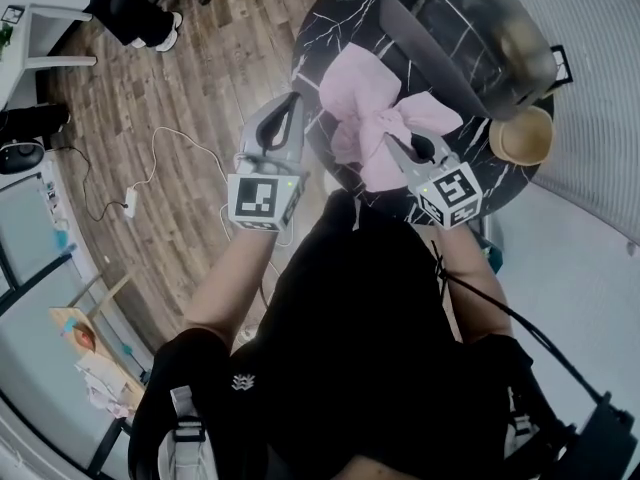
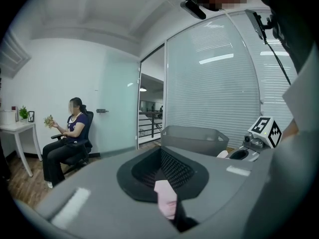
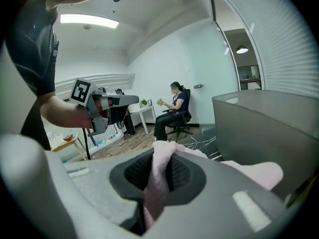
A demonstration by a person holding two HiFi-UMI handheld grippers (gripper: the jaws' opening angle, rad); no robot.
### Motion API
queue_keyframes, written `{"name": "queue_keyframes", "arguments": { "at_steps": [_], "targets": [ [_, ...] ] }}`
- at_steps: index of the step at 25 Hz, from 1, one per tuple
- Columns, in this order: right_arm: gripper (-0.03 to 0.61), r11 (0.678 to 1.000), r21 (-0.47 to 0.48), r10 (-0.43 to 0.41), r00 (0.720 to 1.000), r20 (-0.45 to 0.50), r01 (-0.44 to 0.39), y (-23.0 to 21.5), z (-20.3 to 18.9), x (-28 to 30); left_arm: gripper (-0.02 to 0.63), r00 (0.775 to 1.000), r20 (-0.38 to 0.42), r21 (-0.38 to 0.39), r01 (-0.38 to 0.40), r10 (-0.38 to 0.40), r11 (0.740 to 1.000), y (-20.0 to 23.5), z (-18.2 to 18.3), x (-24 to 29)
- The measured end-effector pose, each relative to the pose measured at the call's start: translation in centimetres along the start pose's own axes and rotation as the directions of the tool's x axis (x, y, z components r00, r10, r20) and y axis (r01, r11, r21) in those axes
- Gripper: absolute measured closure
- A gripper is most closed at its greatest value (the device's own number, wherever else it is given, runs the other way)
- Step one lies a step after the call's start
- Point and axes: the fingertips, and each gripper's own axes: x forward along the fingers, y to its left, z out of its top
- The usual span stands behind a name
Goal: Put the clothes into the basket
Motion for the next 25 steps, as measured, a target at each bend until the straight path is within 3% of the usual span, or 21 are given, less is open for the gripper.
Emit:
{"name": "queue_keyframes", "arguments": {
  "at_steps": [21,25],
  "targets": [
    [0.540,0.991,-0.108,-0.058,0.985,0.165,0.077,1.8,12.3,-4.4,0.607,0.994,0.103,0.020,0.046,-0.047,0.999,-1.6,6.3,-2.3],
    [0.540,0.991,-0.092,-0.076,0.975,0.209,0.097,1.0,14.7,-6.1,0.607,0.989,0.133,0.021,0.059,-0.062,0.998,-2.3,8.1,-2.2]
  ]
}}
